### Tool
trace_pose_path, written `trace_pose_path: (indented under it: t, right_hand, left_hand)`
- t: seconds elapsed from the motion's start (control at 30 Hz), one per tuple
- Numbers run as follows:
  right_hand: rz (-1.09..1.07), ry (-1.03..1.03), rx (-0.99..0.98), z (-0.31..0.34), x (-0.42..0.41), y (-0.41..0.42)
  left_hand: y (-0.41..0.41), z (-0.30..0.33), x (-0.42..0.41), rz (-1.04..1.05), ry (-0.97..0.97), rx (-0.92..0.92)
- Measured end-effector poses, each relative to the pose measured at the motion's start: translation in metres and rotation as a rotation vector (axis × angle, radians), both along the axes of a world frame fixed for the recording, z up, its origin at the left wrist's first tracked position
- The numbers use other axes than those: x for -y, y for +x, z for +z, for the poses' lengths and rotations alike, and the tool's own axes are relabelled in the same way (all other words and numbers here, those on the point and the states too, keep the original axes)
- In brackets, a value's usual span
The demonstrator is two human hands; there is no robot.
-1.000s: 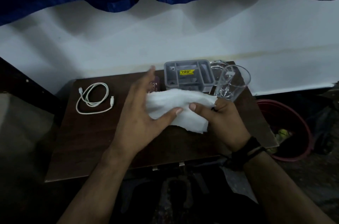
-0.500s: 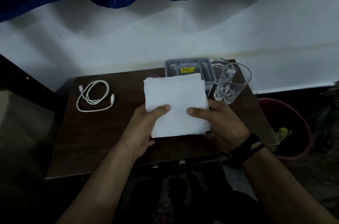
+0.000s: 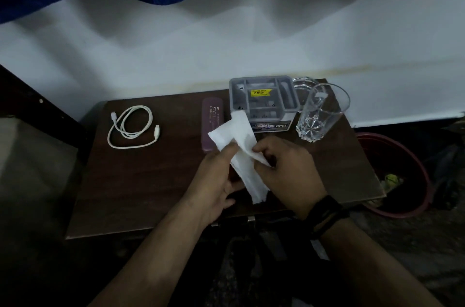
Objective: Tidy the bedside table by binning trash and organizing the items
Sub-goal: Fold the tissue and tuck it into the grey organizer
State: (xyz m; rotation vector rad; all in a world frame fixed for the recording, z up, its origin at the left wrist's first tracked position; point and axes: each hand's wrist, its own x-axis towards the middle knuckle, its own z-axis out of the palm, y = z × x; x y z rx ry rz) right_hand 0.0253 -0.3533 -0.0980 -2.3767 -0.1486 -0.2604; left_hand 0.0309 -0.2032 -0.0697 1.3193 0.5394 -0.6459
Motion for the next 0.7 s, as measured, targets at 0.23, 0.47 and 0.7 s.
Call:
trace_pose_path:
  t: [0.23,0.47,0.7]
  right_hand:
    - [0.101,-0.124,0.054,0.004,-0.008,-0.003]
    - [0.138,-0.173,-0.006,0.004,-0.013,-0.007]
    - [-0.056,0.379,-0.034,0.006,0.001,0.003]
  left_hand:
    - [0.004,-0.003,0.0,0.085,0.017,-0.11]
    - [0.003,0.003,-0.002,-0.009,-0.082,-0.013]
    - [0.008,-0.004,-0.006,0.085,-0.045,0.134]
